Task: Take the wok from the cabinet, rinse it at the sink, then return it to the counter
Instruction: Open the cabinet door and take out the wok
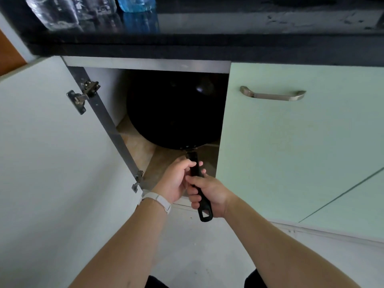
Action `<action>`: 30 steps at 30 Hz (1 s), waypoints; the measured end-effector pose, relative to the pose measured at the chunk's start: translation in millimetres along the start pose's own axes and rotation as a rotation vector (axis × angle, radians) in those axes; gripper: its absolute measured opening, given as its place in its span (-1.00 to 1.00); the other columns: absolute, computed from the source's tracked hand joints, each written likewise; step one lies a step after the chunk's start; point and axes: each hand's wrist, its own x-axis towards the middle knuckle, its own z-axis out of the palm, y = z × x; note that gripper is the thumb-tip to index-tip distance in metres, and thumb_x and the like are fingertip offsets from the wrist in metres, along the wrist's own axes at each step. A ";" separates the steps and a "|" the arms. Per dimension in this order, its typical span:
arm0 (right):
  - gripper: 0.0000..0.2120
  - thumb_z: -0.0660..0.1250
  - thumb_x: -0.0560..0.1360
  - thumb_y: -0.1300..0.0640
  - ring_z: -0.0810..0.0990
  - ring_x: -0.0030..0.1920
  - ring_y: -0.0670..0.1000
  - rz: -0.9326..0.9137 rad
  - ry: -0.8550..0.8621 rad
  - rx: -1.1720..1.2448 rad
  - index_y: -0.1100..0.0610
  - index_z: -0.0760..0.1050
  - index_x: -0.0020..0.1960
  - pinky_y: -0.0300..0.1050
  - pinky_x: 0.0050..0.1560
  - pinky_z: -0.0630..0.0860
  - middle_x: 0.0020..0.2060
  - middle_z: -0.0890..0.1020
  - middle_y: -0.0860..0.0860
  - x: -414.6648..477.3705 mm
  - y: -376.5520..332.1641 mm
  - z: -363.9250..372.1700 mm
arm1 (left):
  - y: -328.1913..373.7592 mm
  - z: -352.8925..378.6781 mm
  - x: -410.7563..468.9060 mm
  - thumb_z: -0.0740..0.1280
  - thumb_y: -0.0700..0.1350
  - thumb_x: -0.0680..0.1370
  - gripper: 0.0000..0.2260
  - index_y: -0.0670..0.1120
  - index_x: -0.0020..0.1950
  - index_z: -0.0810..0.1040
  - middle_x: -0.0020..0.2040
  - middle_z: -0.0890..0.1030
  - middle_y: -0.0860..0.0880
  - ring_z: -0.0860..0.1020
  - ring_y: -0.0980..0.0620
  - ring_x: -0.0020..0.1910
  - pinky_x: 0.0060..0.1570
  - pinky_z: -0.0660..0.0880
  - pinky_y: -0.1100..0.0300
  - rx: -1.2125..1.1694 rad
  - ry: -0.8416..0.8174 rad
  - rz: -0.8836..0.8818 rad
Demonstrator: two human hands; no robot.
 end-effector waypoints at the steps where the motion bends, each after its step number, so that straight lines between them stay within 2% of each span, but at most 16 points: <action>1: -0.88 0.25 0.65 0.15 0.29 -0.50 -0.08 0.001 -0.007 -0.015 0.08 0.36 -0.05 -0.24 -0.51 0.31 -0.41 0.36 -0.01 -3.6 0.8 -1.5 | 0.2 2.6 0.9 0.23 -0.25 0.60 -0.80 -0.14 0.21 0.44 0.17 0.67 -0.19 0.68 -0.13 0.01 -0.17 0.60 0.05 -0.018 -0.011 -0.002; 6: -0.87 0.23 0.64 0.21 0.28 -0.50 -0.06 -0.001 0.006 -0.152 0.09 0.27 0.07 -0.20 -0.50 0.30 -0.44 0.36 -0.01 -18.7 6.3 -4.7 | -2.4 11.2 -1.5 0.26 -0.25 0.60 -0.70 -0.13 0.34 0.47 0.09 0.71 -0.09 0.69 -0.08 -0.08 -0.13 0.57 0.03 -0.049 -0.040 -0.010; 10: -0.87 0.23 0.61 0.23 0.30 -0.48 -0.04 0.019 0.007 -0.243 0.10 0.27 0.01 -0.18 -0.47 0.32 -0.43 0.36 0.01 -28.8 12.2 -2.7 | -14.1 8.0 -12.7 0.26 -0.28 0.60 -0.69 -0.16 0.35 0.50 0.02 0.72 -0.09 0.66 -0.05 -0.22 -0.13 0.59 0.05 -0.111 -0.008 -0.019; 14: -0.86 0.23 0.60 0.24 0.29 -0.49 -0.03 0.035 -0.022 -0.241 0.08 0.28 -0.04 -0.18 -0.47 0.32 -0.42 0.35 0.01 -37.3 21.7 0.3 | -24.2 2.2 -24.7 0.27 -0.29 0.60 -0.75 -0.19 0.27 0.53 -0.02 0.70 -0.11 0.65 -0.04 -0.27 -0.13 0.60 0.05 -0.091 0.012 0.018; 17: -0.86 0.23 0.61 0.25 0.28 -0.50 -0.04 0.045 -0.044 -0.201 0.10 0.27 0.00 -0.18 -0.48 0.32 -0.43 0.35 0.02 -43.5 31.4 2.5 | -27.5 -2.4 -36.9 0.27 -0.30 0.59 -0.81 -0.18 0.18 0.56 -0.07 0.67 -0.10 0.63 -0.03 -0.29 -0.21 0.60 0.09 -0.072 0.002 0.039; 20: -0.87 0.23 0.61 0.25 0.28 -0.51 -0.04 0.072 -0.054 -0.169 0.10 0.28 0.01 -0.19 -0.49 0.31 -0.44 0.35 0.01 -53.3 36.1 7.0 | -27.8 -2.9 -50.9 0.28 -0.30 0.59 -0.85 -0.15 0.11 0.57 -0.11 0.66 -0.08 0.62 -0.04 -0.28 -0.18 0.58 0.08 -0.053 0.007 0.030; 26: -0.89 0.21 0.61 0.26 0.28 -0.52 -0.04 0.224 -0.018 -0.187 0.10 0.31 -0.02 -0.19 -0.50 0.32 -0.44 0.37 0.01 -107.5 18.9 31.1 | -11.0 13.5 -104.1 0.26 -0.27 0.62 -0.87 -0.13 0.11 0.56 -0.11 0.68 -0.05 0.65 -0.04 -0.22 0.06 0.51 -0.04 -0.064 0.029 -0.128; 30: -0.89 0.22 0.59 0.26 0.29 -0.50 -0.04 0.339 0.008 -0.215 0.10 0.33 -0.04 -0.19 -0.50 0.33 -0.45 0.38 0.01 -161.2 -6.4 56.4 | 6.8 32.7 -152.4 0.25 -0.26 0.63 -0.87 -0.14 0.12 0.56 -0.09 0.67 -0.06 0.66 -0.05 -0.17 0.08 0.52 -0.03 -0.133 0.048 -0.250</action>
